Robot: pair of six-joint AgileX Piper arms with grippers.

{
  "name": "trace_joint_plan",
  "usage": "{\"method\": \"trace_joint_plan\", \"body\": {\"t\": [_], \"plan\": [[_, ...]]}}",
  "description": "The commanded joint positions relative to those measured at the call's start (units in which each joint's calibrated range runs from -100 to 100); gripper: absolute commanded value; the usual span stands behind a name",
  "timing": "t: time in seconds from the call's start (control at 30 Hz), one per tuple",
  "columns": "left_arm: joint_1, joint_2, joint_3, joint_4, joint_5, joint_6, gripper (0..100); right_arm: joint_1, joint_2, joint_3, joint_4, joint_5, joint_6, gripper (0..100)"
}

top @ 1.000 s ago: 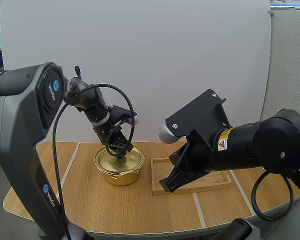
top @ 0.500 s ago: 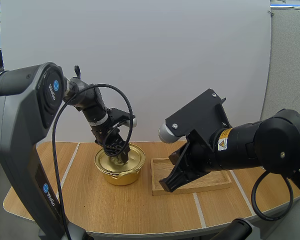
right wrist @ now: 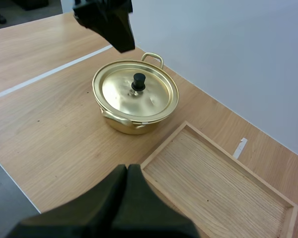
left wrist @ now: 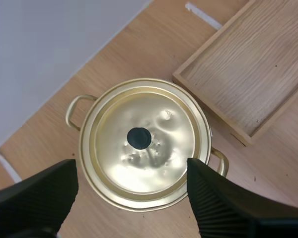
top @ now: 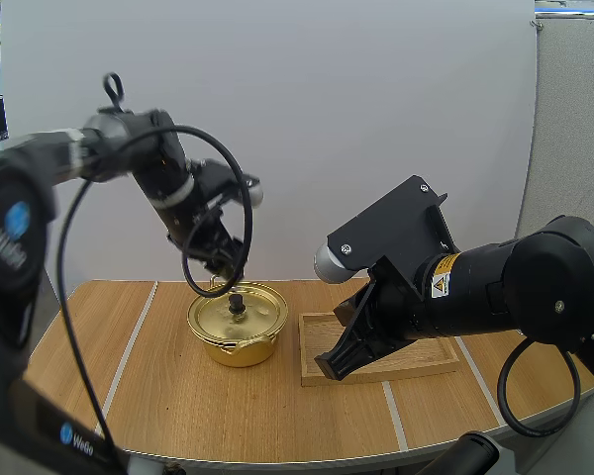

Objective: Open the pot, put the pineapple inside, and close it

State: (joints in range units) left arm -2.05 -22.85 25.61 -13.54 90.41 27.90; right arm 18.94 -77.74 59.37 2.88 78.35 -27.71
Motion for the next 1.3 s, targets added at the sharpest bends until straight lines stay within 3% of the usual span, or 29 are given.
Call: {"method": "trace_joint_plan", "body": {"t": [0.0,0.43,0.5,0.57,0.6,0.63,0.87,1.1,1.27], "plan": [[0.01,-7.59,-0.03,-0.14,0.88,-0.53,100,0.02,-0.51,0.05,-0.21,-1.22,0.16,0],[0.01,-35.89,-0.03,2.09,3.62,-3.42,100,0.02,-0.51,0.05,-0.21,-1.22,0.16,0],[0.01,-39.99,-0.03,2.25,3.69,-4.22,74,0.02,-0.51,0.05,-0.33,-1.2,0.16,0],[0.01,-43.43,-0.03,2.25,4.28,-4.45,35,-0.17,-0.51,0.05,-0.33,-1.2,0.16,0],[0.01,-45.24,-0.03,2.25,4.44,-4.45,6,-0.47,-0.51,0.05,-0.33,-1.2,0.16,0],[0.01,-46.61,-0.03,2.25,4.84,-4.57,0,-0.85,-0.51,0.05,-0.33,-1.38,0.16,0],[0.01,-56.03,0.26,2.25,4.3,-14.07,0,-4.16,-3.87,0.05,0.44,-3.16,0.16,0],[0.01,-62.9,0.4,2.25,-3.73,-26.15,0,-7.11,-6.48,0.05,1.38,-3.16,0.16,0],[0.01,-66.72,0.43,2.25,-6.34,-28.88,0,-8.65,-7.15,0.05,2.1,-3.16,0.16,0]]}}
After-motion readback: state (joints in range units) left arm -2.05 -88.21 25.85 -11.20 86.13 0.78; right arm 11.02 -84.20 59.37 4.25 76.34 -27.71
